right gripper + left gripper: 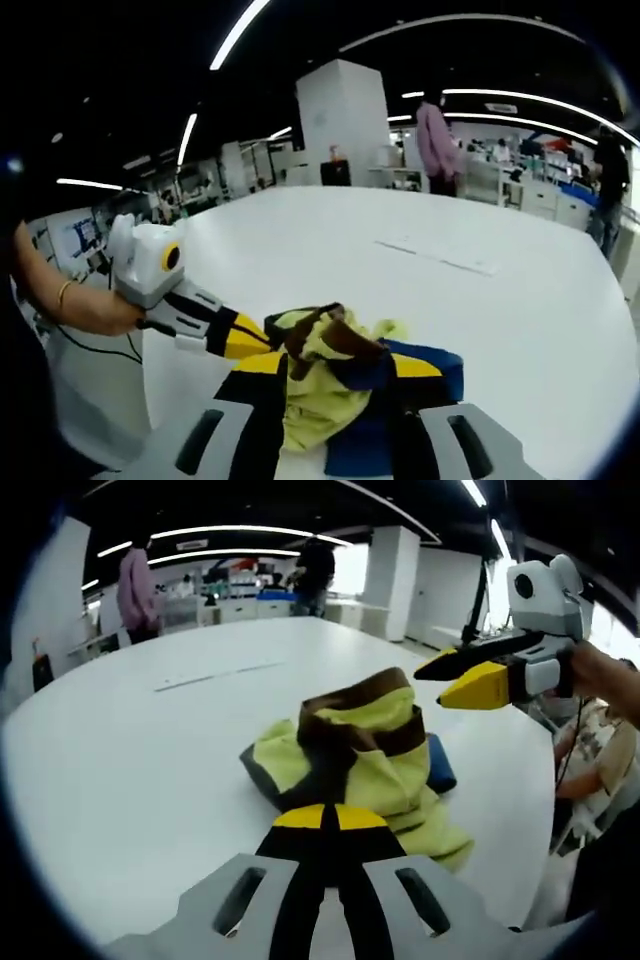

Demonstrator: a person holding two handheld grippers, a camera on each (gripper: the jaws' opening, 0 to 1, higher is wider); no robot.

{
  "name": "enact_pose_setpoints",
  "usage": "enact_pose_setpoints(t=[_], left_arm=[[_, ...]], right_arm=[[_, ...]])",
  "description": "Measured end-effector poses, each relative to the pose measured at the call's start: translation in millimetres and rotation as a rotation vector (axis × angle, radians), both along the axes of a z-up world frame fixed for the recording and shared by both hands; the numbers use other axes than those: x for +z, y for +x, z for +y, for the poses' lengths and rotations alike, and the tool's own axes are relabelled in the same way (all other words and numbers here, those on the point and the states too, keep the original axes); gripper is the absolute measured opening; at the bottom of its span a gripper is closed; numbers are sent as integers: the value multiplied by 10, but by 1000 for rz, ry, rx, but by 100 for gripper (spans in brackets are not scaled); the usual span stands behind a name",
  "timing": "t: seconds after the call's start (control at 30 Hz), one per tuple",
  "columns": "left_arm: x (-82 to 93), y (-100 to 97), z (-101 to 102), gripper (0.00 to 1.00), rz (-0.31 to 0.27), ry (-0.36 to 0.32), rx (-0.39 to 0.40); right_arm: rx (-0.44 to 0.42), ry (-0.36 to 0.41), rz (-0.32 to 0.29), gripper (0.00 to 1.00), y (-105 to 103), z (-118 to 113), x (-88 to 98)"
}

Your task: Fold the garment on the visible template until the final outline fits inside the template.

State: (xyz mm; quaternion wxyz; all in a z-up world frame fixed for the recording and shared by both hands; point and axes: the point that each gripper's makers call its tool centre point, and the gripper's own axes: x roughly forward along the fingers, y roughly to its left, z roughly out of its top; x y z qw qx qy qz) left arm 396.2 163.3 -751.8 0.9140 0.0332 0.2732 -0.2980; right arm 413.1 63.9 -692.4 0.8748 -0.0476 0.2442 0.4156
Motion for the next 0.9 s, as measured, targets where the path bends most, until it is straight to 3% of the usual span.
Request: enact_pose_setpoints(t=[0.3, 0.9], left_arm=[[-1, 30, 54, 0, -8, 20, -2], [15, 37, 76, 0, -14, 27, -27]], right_arm=[[11, -43, -37, 37, 252, -199, 35], [175, -151, 2, 34, 479, -166, -309]])
